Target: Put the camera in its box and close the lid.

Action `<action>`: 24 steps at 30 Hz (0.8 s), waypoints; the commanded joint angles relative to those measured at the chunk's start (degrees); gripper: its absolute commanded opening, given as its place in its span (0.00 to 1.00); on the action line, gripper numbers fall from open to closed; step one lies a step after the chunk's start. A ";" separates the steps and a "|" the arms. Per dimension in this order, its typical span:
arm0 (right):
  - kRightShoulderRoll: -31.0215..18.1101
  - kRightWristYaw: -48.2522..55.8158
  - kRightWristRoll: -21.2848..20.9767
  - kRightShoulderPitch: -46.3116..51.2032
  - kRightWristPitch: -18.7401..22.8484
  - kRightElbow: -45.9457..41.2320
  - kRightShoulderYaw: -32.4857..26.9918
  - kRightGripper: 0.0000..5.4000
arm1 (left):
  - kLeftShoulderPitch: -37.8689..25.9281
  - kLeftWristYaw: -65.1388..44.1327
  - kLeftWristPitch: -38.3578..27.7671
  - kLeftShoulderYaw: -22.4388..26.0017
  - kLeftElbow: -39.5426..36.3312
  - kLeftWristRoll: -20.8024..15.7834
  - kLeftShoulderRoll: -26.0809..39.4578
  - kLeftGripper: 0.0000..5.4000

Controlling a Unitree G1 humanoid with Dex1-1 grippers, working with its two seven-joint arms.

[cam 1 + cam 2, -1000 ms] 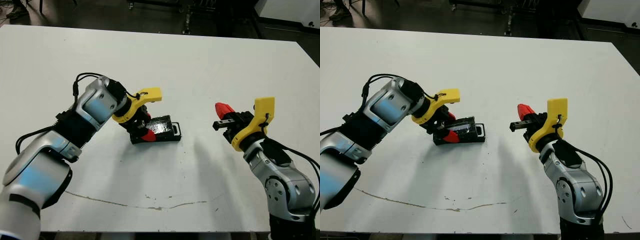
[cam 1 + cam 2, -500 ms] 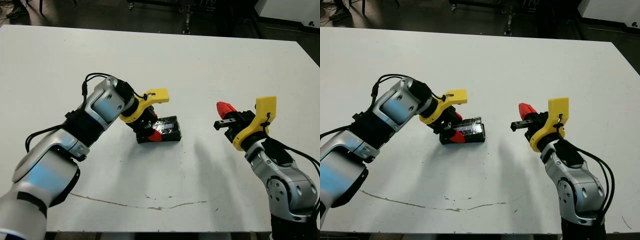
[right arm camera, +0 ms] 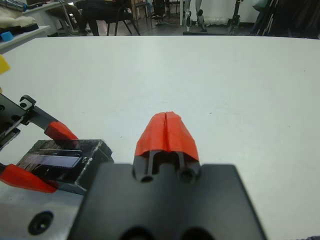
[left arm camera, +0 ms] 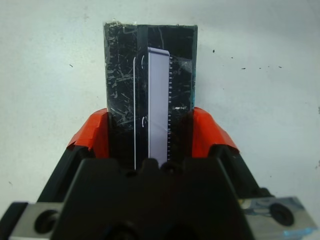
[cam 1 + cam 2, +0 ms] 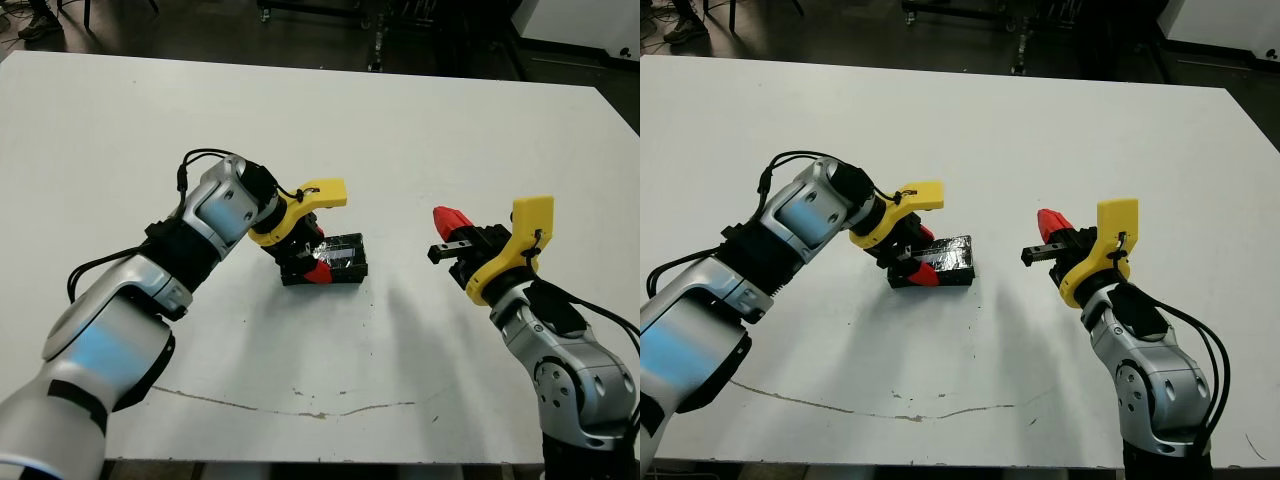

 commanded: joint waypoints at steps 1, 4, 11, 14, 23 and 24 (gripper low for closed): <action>-0.24 -0.50 -0.05 0.98 0.56 0.07 -0.53 0.00 | 2.81 -0.53 0.43 -2.89 0.90 -0.02 -5.23 0.59; -0.18 -0.73 -0.04 1.27 0.76 -0.34 -0.51 0.00 | 3.14 -0.27 2.28 -3.40 0.14 0.88 -5.77 0.59; 0.04 -0.97 0.95 1.59 1.72 -0.96 -1.02 0.00 | 4.30 0.94 2.69 -4.88 -1.38 3.26 -5.78 0.59; -0.17 -1.01 1.12 1.84 1.73 -1.18 -1.12 0.00 | 4.65 0.93 2.90 -5.58 -1.52 4.00 -5.42 0.59; -0.57 -0.91 1.29 2.30 1.90 -1.75 -1.07 0.00 | 9.46 4.60 1.21 -4.36 -5.57 5.20 -2.08 0.67; -0.61 -0.74 1.22 2.35 1.62 -1.69 -1.03 0.00 | 9.56 4.13 -0.16 -4.40 -5.36 5.16 -1.64 0.70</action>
